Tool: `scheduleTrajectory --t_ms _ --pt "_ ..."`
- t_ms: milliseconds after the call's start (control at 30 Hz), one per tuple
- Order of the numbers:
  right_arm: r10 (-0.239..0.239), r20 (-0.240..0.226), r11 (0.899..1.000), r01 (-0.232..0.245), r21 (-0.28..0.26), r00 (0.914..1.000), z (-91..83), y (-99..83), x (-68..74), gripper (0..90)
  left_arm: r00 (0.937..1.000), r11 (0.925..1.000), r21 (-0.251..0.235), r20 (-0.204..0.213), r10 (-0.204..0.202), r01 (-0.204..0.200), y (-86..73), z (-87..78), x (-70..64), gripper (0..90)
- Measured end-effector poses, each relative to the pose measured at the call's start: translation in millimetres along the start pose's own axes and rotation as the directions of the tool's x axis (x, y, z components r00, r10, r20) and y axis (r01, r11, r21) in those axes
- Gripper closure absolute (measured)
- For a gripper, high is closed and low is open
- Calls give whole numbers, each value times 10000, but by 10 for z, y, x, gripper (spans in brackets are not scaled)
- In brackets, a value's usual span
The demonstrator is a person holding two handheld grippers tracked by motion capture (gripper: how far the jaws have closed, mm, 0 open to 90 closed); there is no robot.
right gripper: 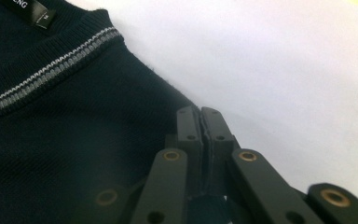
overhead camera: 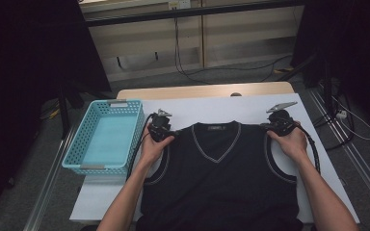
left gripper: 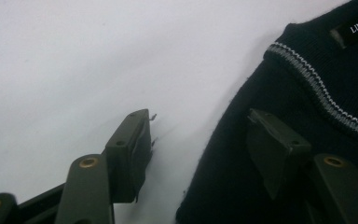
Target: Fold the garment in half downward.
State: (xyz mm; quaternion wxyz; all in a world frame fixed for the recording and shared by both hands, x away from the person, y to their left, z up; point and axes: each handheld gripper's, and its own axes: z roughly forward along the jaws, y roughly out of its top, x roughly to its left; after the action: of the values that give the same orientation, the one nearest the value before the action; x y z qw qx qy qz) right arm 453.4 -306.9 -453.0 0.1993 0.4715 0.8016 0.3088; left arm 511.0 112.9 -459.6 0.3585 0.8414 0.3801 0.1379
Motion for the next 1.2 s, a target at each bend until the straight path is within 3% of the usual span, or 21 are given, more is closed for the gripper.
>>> scheduleTrajectory --t_ms 167,333,467,533,767,867,933,1200 --pt "9 -101 10000 -9 44 9999 23 -1 4 877 9994 9994 349 336 -48 37 33 -2 32 430" --pt "226 -403 9997 -226 5 9989 20 -14 -21 877 9988 9975 710 487 36 -70 55 -23 27 496" --pt "190 -429 9998 -188 45 9989 24 -7 -16 876 9998 9961 879 201 -35 17 66 -33 -25 530" --pt "214 -454 9998 -212 46 9987 25 -6 -19 876 9995 9949 1003 311 81 -111 74 -43 -48 563" --pt "169 -436 9998 -167 57 9989 21 -3 -13 876 9966 9957 927 824 -28 -48 39 -73 -52 720" --pt "189 -441 9998 -188 27 9988 14 1 -7 876 9953 9955 944 965 -69 -23 40 -76 -85 842" --pt "166 -444 9998 -169 -51 9989 2 8 -8 876 9945 9951 980 1049 34 -137 48 -82 -83 854" --pt "297 -447 9971 -327 -683 9986 -102 78 -30 877 9936 9981 594 1114 -209 143 95 -108 -85 867"
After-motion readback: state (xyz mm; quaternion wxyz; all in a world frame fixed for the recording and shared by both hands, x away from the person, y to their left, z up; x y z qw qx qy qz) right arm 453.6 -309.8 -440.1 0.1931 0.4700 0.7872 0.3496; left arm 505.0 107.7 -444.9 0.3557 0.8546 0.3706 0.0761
